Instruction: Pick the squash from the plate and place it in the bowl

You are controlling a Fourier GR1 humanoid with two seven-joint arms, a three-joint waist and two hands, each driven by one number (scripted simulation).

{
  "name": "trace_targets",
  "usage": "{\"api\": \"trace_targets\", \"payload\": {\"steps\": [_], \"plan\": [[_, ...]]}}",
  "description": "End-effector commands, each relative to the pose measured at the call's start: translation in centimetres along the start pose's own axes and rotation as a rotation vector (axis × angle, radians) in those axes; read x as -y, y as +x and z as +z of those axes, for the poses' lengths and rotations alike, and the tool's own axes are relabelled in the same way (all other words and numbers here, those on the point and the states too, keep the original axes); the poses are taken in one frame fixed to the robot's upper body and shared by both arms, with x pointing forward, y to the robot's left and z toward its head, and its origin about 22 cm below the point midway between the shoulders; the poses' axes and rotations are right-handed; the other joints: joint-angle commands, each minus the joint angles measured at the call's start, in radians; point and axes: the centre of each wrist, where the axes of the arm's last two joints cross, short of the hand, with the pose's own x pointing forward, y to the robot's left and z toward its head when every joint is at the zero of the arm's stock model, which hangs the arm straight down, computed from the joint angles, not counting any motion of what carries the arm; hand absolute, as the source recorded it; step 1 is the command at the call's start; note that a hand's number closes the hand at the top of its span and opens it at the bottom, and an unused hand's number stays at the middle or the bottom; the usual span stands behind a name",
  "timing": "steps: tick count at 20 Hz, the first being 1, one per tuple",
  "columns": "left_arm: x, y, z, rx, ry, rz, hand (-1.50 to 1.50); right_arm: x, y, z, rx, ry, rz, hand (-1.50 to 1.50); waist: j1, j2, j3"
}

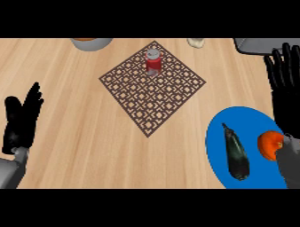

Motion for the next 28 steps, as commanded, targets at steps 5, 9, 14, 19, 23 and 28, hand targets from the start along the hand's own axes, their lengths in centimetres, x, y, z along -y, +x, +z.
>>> {"api": "trace_targets", "payload": {"steps": [5, 9, 14, 19, 23, 28], "plan": [[5.7, 3.8, 2.7, 0.301, -0.391, 0.082, 0.00, 6.8, 1.4, 2.6, -0.201, 0.148, 0.162, 1.50, -0.080, -0.020, 0.014], [8.0, 3.7, 4.5, 0.331, -0.566, 0.130, 0.00, 10.8, 0.4, 5.6, -0.380, 0.142, 0.528, 1.50, -0.055, -0.011, 0.014], [9.2, 2.1, 5.8, 0.341, -0.620, 0.134, 0.00, 13.3, -0.1, 5.2, -0.289, 0.250, 0.536, -1.50, -0.028, -0.012, 0.015], [9.8, 4.6, 5.2, 0.355, -0.613, 0.144, 0.00, 11.1, 1.3, 2.6, -0.330, 0.450, 0.823, -1.50, -0.027, -0.015, 0.014], [8.8, 2.9, 4.9, 0.352, -0.625, 0.110, 0.00, 11.9, 6.5, -1.1, -0.472, 0.566, 1.117, -1.50, -0.022, -0.016, 0.010], [8.6, 2.6, 4.6, 0.363, -0.615, 0.127, 0.00, 10.1, 6.9, -1.5, -0.796, 0.881, 1.221, -1.50, -0.009, -0.012, 0.009]]}}
